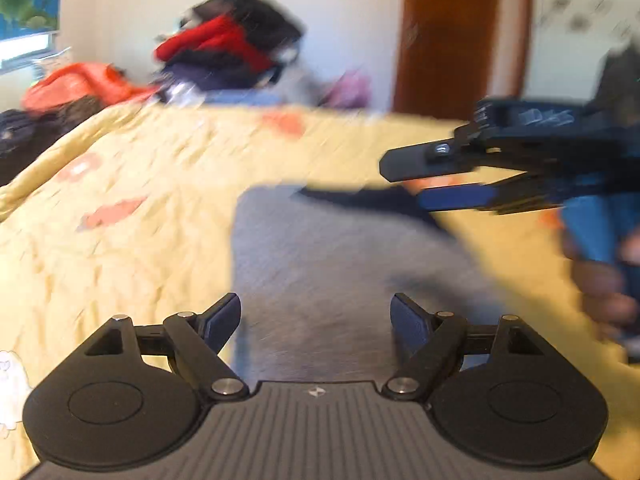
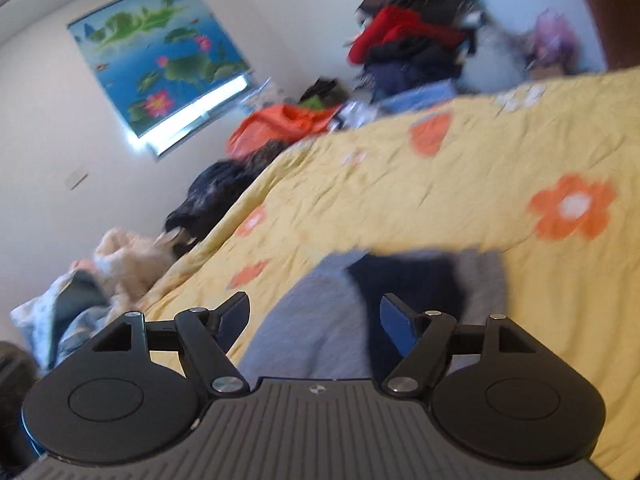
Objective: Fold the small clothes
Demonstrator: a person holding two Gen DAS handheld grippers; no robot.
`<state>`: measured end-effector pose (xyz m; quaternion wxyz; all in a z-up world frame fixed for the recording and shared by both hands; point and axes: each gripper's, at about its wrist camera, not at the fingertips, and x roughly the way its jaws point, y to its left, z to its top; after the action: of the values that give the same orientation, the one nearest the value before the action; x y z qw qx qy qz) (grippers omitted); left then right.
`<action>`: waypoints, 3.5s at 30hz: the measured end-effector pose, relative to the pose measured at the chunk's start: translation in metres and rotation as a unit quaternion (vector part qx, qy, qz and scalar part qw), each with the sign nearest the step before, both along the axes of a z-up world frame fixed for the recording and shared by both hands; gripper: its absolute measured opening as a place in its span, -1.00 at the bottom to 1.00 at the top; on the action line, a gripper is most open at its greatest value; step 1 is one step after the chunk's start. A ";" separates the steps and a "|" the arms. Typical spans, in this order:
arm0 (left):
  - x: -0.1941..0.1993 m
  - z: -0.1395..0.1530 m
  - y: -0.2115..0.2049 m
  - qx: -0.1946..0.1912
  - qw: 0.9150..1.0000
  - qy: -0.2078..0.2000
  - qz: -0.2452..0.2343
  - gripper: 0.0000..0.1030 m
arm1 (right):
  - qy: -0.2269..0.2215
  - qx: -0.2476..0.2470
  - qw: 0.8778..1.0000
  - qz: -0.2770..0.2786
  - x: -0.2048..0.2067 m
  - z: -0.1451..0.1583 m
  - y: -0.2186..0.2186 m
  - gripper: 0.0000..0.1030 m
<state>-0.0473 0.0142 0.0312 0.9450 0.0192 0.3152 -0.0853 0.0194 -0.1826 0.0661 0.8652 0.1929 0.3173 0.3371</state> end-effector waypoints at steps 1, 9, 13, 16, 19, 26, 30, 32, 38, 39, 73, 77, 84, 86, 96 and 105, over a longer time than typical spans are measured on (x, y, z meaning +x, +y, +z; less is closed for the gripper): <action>0.003 -0.006 -0.005 0.013 1.000 0.005 -0.002 0.60 | 0.014 -0.007 1.000 0.004 0.002 -0.007 0.007 0.44; -0.013 -0.018 0.002 0.002 1.000 -0.001 0.003 0.62 | 0.020 -0.050 0.998 -0.023 -0.012 -0.025 0.008 0.32; -0.012 -0.020 0.006 -0.006 1.000 0.002 0.008 0.62 | -0.020 -0.040 0.999 -0.022 -0.044 -0.005 0.009 0.48; -0.011 -0.021 0.006 -0.006 1.000 0.001 0.011 0.63 | 0.006 -0.071 0.997 0.001 -0.052 -0.026 0.022 0.69; -0.009 -0.021 0.009 -0.007 1.000 0.006 0.010 0.65 | -0.044 -0.101 0.994 0.007 -0.069 -0.039 0.028 0.69; -0.008 -0.020 0.014 -0.031 0.999 0.026 0.027 0.65 | -0.010 -0.064 0.998 -0.009 -0.086 -0.019 0.014 0.63; -0.015 -0.020 0.013 -0.026 0.999 0.030 0.027 0.65 | 0.041 -0.020 0.999 -0.006 -0.085 -0.038 0.002 0.62; -0.019 -0.018 0.013 -0.023 0.999 0.035 0.029 0.65 | 0.076 0.025 0.996 -0.024 -0.084 -0.039 -0.011 0.59; -0.037 -0.017 0.015 -0.009 0.999 0.032 0.030 0.65 | 0.070 0.030 0.997 -0.027 -0.106 -0.018 -0.021 0.64; -0.039 -0.017 0.016 -0.009 0.999 0.033 0.032 0.65 | 0.066 0.025 0.997 -0.032 -0.108 -0.018 -0.023 0.64; -0.098 -0.003 0.037 0.063 0.996 -0.049 0.042 -0.85 | 0.104 -0.076 0.991 -0.026 -0.113 -0.049 -0.016 -0.30; -0.089 -0.025 0.035 0.082 0.995 -0.016 0.050 -0.86 | 0.103 -0.059 0.993 -0.024 -0.113 -0.053 -0.024 -0.33; -0.105 -0.021 0.036 0.062 0.997 -0.022 0.034 -0.83 | 0.096 -0.040 0.993 -0.047 -0.123 -0.038 -0.039 0.37; -0.114 -0.016 0.045 0.015 1.000 -0.009 0.015 -0.76 | 0.092 -0.031 0.993 -0.063 -0.127 -0.034 -0.047 0.61; -0.142 -0.013 0.033 -0.027 1.000 -0.005 0.015 -0.38 | 0.003 -0.092 0.994 -0.063 -0.182 -0.024 -0.025 0.59; -0.096 0.012 0.016 0.011 0.997 -0.069 0.020 -0.38 | -0.032 -0.075 0.993 -0.087 -0.154 -0.007 0.000 0.59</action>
<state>-0.1432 0.0298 0.0434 0.9658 0.0286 0.2504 -0.0612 -0.1342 -0.1830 0.0592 0.9128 0.1439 0.2961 0.2418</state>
